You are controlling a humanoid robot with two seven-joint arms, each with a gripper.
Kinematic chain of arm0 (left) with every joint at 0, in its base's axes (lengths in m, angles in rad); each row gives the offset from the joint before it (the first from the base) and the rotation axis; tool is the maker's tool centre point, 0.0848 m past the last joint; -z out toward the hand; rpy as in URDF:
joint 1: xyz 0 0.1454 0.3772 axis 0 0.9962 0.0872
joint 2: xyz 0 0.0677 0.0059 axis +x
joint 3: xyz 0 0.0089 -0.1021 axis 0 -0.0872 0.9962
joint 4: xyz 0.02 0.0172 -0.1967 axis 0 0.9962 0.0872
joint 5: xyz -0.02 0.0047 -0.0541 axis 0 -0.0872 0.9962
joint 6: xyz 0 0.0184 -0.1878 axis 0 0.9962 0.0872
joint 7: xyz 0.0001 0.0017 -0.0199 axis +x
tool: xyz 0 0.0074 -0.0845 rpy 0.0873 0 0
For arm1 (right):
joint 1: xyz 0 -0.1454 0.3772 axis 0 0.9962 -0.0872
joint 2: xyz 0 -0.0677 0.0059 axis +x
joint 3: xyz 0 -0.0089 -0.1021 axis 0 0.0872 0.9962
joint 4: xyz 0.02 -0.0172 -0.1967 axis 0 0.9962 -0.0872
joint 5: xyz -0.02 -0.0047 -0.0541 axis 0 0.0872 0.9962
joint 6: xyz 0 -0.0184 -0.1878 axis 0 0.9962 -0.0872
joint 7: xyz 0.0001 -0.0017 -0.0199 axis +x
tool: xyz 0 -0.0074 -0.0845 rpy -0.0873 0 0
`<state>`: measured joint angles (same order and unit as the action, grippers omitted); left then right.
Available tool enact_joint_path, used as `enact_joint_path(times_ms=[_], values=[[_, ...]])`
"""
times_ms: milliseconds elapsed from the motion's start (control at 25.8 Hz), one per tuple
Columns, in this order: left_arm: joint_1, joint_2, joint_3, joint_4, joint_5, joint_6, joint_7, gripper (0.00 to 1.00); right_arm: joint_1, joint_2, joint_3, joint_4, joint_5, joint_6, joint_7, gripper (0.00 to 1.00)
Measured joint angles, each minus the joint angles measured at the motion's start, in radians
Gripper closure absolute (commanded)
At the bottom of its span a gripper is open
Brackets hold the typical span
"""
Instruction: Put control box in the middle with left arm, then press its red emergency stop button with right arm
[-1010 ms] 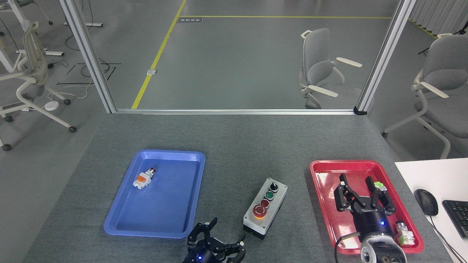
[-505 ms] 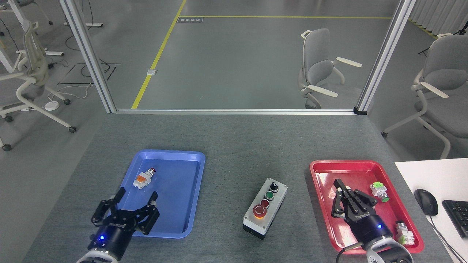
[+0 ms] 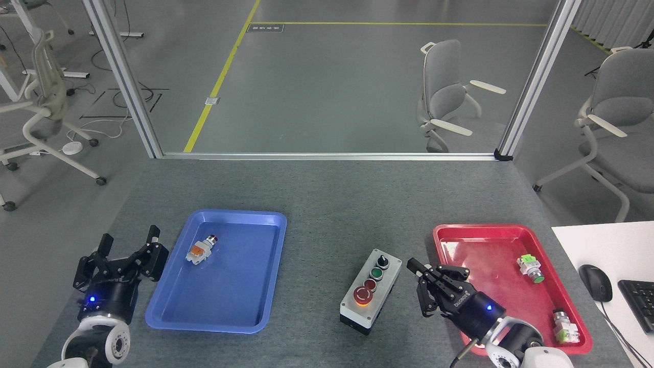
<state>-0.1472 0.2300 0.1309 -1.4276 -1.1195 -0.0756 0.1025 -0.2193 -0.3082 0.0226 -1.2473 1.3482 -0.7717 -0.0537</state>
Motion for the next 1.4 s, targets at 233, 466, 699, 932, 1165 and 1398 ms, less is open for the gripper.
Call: enact_joint_path(times_ms=[233, 466, 699, 932, 1165, 1398], values=[[-0.006, 0.002, 0.001, 0.012, -0.005, 0.000, 0.007, 0.01, -0.061, 0.026, 0.123, 0.083, 0.000, 0.001, 0.000, 1.00], [-0.005, 0.001, -0.001, 0.003, -0.012, 0.000, 0.007, 0.01, -0.082, 0.040, 0.177, 0.146, 0.001, 0.006, 0.000, 1.00], [0.002, 0.005, -0.003, 0.005, -0.014, -0.002, 0.004, 0.01, -0.079, 0.051, 0.187, 0.163, 0.001, 0.007, 0.000, 1.00], [0.006, -0.005, -0.017, 0.007, -0.017, -0.001, 0.004, 0.01, -0.071, 0.052, 0.191, 0.171, 0.000, 0.007, 0.000, 1.00], [0.043, -0.057, -0.081, 0.007, -0.029, 0.007, 0.008, 0.02, -0.067, 0.052, 0.195, 0.186, 0.002, 0.007, 0.001, 1.00], [0.080, -0.145, -0.108, 0.008, -0.081, 0.008, 0.009, 0.02, -0.055, 0.053, 0.195, 0.207, 0.003, 0.009, -0.004, 1.00]])
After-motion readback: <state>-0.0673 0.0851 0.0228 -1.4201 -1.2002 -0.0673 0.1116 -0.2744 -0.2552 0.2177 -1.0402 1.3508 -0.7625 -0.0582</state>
